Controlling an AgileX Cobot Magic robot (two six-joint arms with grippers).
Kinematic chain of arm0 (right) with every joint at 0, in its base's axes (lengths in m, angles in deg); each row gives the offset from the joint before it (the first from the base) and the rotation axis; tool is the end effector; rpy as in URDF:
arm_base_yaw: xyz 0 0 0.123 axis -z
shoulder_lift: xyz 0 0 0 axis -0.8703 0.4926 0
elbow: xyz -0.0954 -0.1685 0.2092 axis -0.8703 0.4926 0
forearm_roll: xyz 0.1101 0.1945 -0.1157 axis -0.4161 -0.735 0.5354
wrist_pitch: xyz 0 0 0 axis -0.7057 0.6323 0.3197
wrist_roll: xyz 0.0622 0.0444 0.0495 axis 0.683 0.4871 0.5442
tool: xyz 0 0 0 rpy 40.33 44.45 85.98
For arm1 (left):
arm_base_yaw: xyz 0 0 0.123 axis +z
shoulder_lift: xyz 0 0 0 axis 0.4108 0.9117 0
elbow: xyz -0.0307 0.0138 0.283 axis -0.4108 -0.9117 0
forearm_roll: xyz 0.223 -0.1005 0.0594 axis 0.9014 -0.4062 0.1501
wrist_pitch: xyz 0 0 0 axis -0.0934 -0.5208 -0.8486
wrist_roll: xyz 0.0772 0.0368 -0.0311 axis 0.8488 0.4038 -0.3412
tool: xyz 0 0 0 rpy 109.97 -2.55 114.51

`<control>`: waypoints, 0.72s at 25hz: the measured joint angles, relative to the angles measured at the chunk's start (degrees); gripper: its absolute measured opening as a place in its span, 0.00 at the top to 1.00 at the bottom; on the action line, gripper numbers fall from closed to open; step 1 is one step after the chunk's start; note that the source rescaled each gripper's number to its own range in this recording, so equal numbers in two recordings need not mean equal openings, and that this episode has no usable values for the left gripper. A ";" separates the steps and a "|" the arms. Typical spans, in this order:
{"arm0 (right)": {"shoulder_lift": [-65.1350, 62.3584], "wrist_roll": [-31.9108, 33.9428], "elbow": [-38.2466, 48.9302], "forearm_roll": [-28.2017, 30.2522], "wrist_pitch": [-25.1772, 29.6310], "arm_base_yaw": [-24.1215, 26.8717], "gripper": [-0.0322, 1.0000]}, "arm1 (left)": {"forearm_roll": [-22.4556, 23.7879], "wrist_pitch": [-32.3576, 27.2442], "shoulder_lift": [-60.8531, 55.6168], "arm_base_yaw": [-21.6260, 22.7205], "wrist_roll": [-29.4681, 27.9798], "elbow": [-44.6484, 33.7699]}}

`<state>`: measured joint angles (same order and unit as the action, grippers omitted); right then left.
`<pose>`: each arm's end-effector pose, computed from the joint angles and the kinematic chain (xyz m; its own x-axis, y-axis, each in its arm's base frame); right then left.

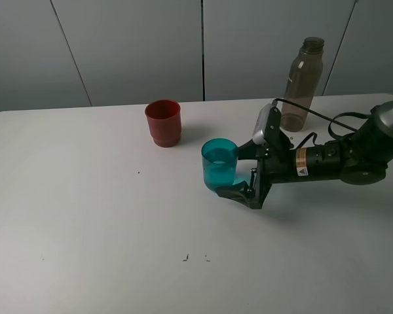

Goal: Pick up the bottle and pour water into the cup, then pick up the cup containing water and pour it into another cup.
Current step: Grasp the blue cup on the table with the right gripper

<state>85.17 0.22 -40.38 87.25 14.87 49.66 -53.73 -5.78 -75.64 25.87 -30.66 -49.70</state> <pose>0.2934 0.1246 0.0495 -0.1433 -0.4681 -0.8720 -0.9374 0.3468 -0.0321 -0.0085 0.0073 0.2787 -0.4653 -0.0124 -0.8851 -0.1015 0.9941 0.0394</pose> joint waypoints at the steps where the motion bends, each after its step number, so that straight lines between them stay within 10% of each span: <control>1: 0.00 -0.09 -0.24 0.00 0.00 0.00 0.00 | 0.00 0.00 0.00 0.00 0.00 0.00; 18: 1.82 -2.91 -3.06 -1.83 -0.37 -2.33 0.00 | 0.00 0.00 0.00 0.00 0.00 0.00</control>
<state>86.99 -2.68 -43.44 85.42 14.50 47.33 -53.73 -5.78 -75.64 25.87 -30.66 -49.70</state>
